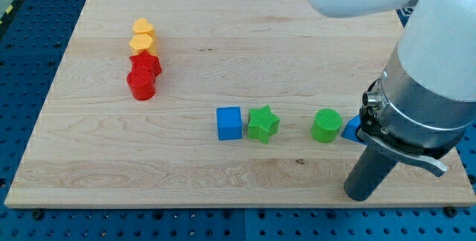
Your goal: Move the blue triangle diagonally to the green circle
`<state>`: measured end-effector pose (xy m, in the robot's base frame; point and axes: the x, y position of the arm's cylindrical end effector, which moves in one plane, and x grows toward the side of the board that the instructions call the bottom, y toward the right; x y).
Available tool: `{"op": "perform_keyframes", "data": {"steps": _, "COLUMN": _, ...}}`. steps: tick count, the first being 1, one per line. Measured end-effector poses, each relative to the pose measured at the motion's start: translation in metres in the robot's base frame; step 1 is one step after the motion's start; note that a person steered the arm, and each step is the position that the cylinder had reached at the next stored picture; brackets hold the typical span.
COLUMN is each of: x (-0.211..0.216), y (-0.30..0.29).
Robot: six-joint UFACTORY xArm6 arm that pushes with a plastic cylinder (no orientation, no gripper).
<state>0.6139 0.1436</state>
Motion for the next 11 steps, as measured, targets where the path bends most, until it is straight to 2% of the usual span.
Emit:
{"op": "perform_keyframes", "data": {"steps": 2, "x": -0.052, "y": 0.003}}
{"op": "perform_keyframes", "data": {"steps": 4, "x": -0.066, "y": 0.005}}
{"op": "perform_keyframes", "data": {"steps": 6, "x": -0.068, "y": 0.051}}
{"op": "perform_keyframes", "data": {"steps": 7, "x": -0.074, "y": 0.055}}
{"op": "perform_keyframes", "data": {"steps": 10, "x": -0.078, "y": 0.040}}
{"op": "perform_keyframes", "data": {"steps": 11, "x": -0.101, "y": 0.033}}
